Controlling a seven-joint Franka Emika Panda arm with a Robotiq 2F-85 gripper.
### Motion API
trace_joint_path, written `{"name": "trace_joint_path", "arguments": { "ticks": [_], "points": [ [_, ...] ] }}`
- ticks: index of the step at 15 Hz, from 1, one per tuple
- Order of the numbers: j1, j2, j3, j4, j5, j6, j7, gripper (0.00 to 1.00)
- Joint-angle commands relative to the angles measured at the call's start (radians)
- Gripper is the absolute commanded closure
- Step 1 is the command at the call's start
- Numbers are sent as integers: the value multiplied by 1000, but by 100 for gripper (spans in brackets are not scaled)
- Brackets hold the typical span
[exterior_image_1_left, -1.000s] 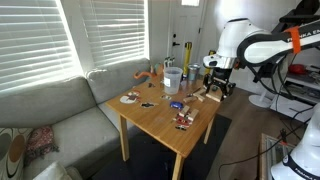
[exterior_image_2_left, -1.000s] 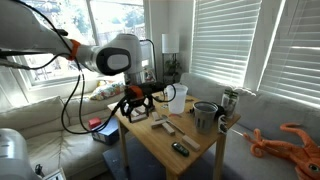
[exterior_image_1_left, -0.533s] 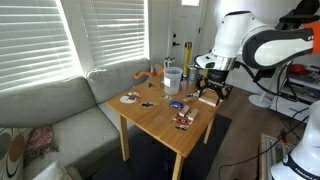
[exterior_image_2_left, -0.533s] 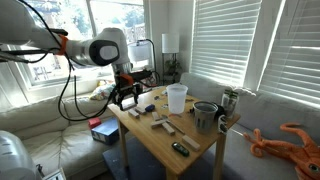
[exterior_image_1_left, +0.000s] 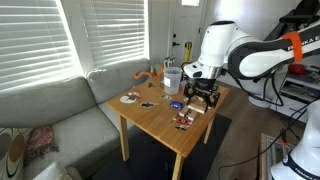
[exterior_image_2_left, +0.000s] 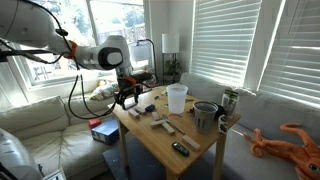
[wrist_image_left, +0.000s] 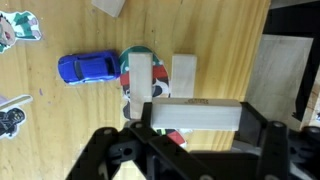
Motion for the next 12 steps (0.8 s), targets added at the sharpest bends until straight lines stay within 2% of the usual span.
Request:
{"name": "trace_joint_path", "arguments": {
  "ticks": [1, 12],
  "points": [
    [-5, 64, 6, 44, 20, 24, -63, 41],
    [-24, 145, 14, 92, 33, 27, -128, 41]
  ]
}}
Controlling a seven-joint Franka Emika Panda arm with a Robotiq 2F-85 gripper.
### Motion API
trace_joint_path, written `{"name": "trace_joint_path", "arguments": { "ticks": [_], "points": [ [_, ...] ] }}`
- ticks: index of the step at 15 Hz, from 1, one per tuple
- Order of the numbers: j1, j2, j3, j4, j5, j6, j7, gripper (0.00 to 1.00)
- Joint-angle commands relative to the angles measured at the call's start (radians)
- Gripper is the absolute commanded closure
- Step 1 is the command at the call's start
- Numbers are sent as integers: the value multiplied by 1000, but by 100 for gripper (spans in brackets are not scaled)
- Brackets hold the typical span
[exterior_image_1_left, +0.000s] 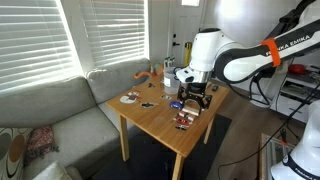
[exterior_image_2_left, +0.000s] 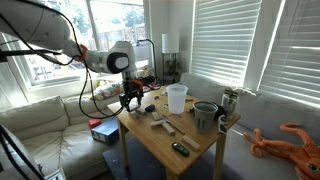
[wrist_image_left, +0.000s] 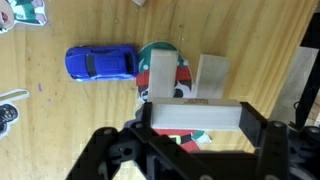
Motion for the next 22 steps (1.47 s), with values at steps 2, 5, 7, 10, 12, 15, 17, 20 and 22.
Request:
{"name": "trace_joint_path", "arguments": {
  "ticks": [2, 5, 7, 10, 12, 15, 17, 20, 22],
  "points": [
    [-20, 39, 15, 37, 30, 1, -49, 41],
    [-21, 52, 18, 47, 40, 2, -56, 41],
    [-21, 61, 19, 54, 51, 1, -63, 41],
    [-25, 71, 20, 61, 58, -3, -72, 41],
    [-27, 75, 21, 64, 62, -4, -78, 41],
    [-31, 68, 21, 70, 63, -11, -73, 3],
    [-36, 45, 18, 66, 63, -10, -69, 0],
    [-59, -21, 9, 42, 38, -11, -38, 0],
    [-88, -57, -3, 21, 27, -7, 5, 0]
  ]
}}
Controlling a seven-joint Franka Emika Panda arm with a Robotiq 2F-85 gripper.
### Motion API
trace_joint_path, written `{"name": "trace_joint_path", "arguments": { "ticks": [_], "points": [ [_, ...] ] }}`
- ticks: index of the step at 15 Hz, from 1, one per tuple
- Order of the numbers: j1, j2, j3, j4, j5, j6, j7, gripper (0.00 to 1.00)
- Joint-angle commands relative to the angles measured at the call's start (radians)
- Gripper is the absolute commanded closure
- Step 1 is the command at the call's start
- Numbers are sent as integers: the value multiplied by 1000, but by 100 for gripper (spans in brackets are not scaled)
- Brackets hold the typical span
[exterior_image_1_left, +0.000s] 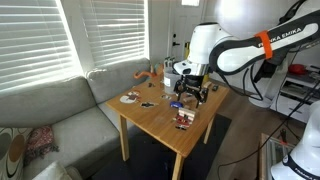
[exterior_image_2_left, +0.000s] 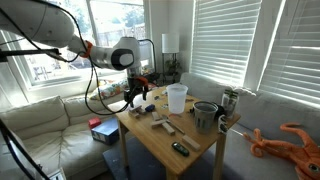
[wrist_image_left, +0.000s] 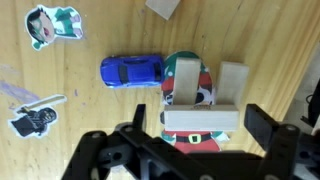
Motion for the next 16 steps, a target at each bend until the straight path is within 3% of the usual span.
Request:
{"name": "trace_joint_path", "arguments": {
  "ticks": [1, 4, 5, 10, 16],
  "points": [
    [-56, -95, -15, -55, -13, -5, 53, 0],
    [-112, -148, -40, -101, -36, 3, 145, 0],
    [-85, -89, -35, -46, -14, -5, 84, 0],
    [-84, -92, -38, -54, -15, -5, 84, 0],
    [-128, -68, -103, -71, 13, 37, 68, 0]
  ]
}}
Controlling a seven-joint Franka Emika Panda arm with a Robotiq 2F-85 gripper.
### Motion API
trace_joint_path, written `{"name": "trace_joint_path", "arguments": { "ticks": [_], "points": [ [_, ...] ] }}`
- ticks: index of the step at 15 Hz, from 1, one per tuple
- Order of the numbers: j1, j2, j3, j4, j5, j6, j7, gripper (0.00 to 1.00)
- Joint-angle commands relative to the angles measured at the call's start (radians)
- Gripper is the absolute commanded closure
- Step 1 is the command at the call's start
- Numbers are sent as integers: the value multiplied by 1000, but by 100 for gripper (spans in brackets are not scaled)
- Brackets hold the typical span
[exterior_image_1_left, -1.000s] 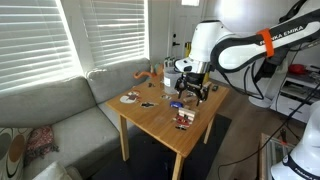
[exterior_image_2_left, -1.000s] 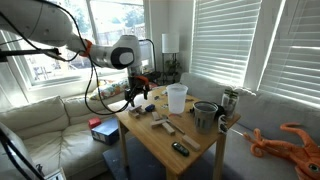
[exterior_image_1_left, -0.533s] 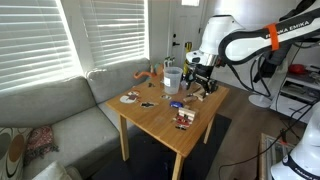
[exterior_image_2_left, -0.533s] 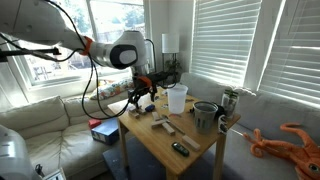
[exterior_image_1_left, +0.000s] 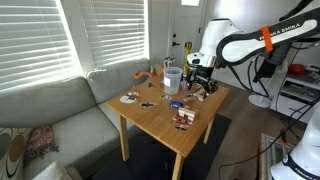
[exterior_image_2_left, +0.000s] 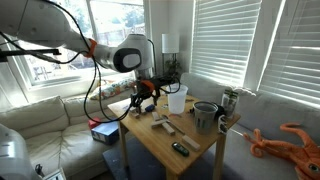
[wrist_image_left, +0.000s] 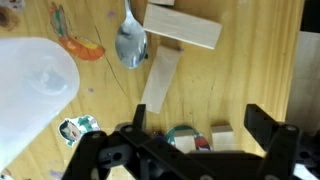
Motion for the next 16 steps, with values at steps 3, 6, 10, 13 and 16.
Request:
{"name": "trace_joint_path", "arguments": {
  "ticks": [3, 6, 10, 13, 16],
  "points": [
    [-31, 16, -56, -17, 32, 59, -44, 0],
    [-40, 32, -74, -21, 39, 52, -74, 0],
    [-47, 42, -85, -25, 60, 51, -84, 0],
    [-61, 46, -89, -32, 61, 50, -72, 0],
    [-72, 47, -91, -42, 62, 54, -59, 0]
  ]
}}
